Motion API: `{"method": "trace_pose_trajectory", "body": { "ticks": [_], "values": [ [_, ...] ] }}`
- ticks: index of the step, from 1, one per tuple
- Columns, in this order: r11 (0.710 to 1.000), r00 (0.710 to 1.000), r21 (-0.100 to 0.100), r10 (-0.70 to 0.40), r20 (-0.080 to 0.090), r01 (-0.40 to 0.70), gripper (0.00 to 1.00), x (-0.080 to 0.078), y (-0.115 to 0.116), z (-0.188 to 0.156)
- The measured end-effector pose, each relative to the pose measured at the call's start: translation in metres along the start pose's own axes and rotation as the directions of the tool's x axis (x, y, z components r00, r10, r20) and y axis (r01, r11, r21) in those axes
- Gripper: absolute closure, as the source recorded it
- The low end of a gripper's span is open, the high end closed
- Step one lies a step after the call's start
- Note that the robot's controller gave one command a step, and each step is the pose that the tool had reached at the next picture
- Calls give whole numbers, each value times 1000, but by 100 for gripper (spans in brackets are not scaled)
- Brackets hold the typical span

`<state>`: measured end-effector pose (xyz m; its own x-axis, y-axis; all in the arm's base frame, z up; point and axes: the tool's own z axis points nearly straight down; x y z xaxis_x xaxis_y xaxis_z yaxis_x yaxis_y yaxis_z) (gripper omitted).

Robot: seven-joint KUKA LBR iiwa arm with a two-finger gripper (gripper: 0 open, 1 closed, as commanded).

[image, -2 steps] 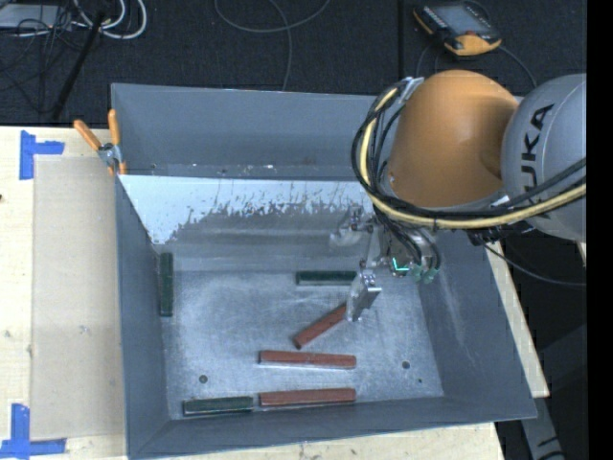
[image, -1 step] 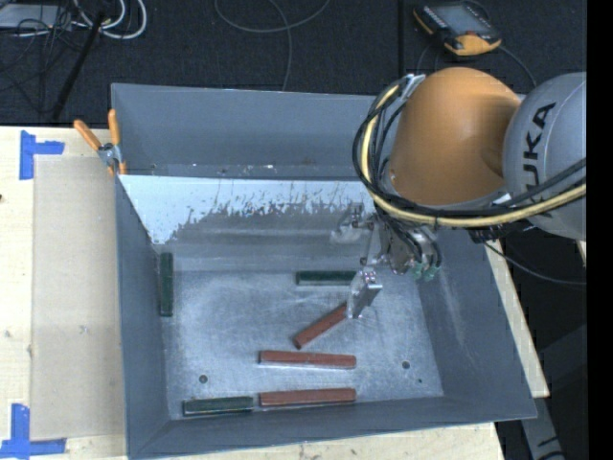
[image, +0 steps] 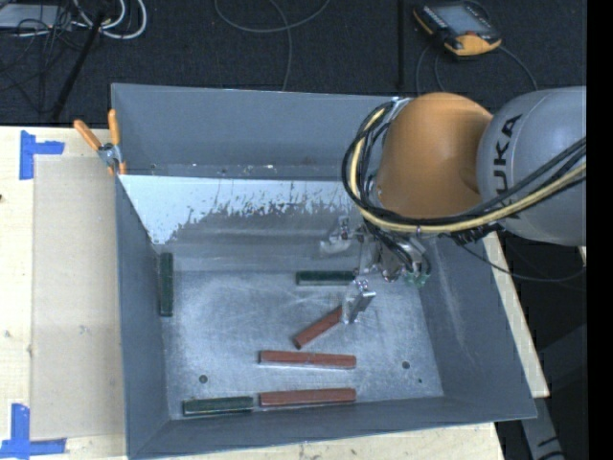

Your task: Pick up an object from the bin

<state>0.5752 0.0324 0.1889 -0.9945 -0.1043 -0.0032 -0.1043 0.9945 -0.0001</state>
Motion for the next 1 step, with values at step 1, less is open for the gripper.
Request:
{"method": "trace_pose_trajectory", "body": {
  "ticks": [1],
  "values": [
    [996,996,0,-94,0,94,0,-17,-17,83]
  ]
}}
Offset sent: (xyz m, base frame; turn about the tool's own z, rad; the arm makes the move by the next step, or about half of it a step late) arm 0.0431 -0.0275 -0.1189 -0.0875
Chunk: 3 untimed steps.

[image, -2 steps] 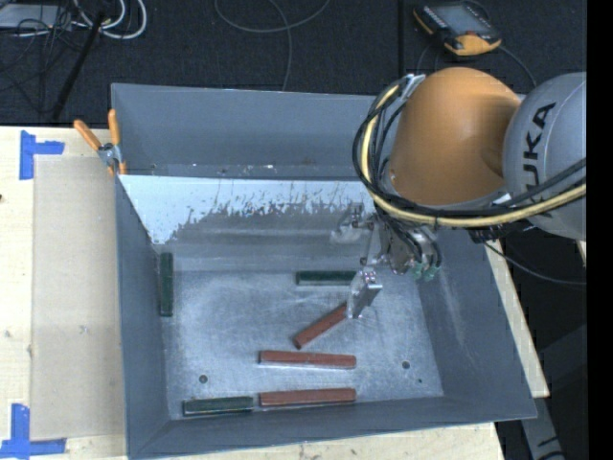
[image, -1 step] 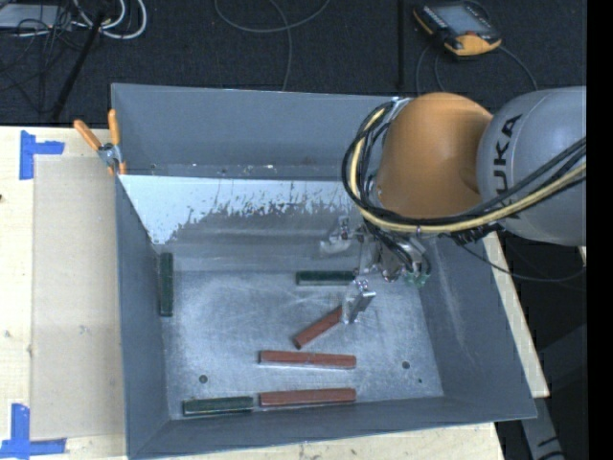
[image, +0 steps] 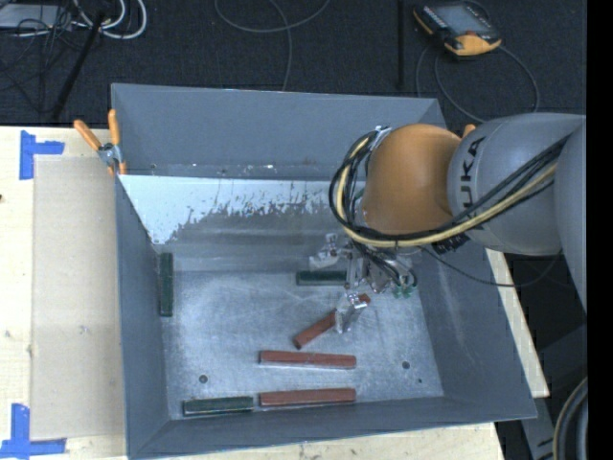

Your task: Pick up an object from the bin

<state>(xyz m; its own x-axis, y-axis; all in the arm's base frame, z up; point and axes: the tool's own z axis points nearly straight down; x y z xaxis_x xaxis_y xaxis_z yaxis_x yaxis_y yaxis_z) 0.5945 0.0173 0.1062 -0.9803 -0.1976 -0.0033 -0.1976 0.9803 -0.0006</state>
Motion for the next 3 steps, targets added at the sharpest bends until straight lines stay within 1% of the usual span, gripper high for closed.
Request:
{"method": "trace_pose_trajectory", "body": {
  "ticks": [1,2,3],
  "values": [
    [1000,1000,-2,8,3,-8,0,-24,-16,32],
    [999,999,-2,-45,9,45,0,-20,-21,32],
    [1000,1000,1,10,2,-10,100,-26,-18,29]
  ]
}}
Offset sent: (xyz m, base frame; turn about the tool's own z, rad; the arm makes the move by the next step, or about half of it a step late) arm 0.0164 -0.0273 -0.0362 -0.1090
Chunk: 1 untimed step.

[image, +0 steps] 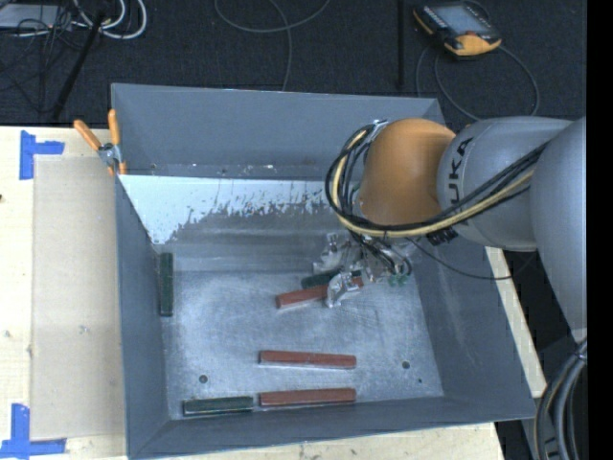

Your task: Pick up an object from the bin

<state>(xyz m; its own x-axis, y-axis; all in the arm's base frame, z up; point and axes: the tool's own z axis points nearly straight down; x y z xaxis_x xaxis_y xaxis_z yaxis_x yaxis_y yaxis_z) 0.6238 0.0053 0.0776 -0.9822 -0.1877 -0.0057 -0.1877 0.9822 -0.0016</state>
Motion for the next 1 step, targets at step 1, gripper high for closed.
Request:
{"method": "trace_pose_trajectory", "body": {
  "ticks": [1],
  "values": [
    [1000,1000,0,2,0,-2,100,0,0,0]
  ]
}}
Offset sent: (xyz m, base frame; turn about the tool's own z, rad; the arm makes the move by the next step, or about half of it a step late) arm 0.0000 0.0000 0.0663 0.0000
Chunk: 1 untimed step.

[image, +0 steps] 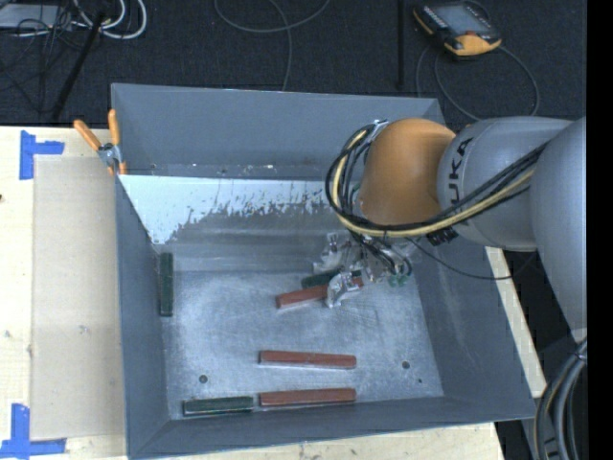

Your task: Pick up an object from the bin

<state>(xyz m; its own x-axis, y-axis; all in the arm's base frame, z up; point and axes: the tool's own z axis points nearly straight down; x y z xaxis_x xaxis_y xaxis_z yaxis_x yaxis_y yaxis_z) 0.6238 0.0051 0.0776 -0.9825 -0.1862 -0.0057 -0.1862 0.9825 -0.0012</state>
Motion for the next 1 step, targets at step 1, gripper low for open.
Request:
{"method": "trace_pose_trajectory", "body": {
  "ticks": [1],
  "values": [
    [1000,1000,0,0,3,0,100,-3,0,-70]
  ]
}}
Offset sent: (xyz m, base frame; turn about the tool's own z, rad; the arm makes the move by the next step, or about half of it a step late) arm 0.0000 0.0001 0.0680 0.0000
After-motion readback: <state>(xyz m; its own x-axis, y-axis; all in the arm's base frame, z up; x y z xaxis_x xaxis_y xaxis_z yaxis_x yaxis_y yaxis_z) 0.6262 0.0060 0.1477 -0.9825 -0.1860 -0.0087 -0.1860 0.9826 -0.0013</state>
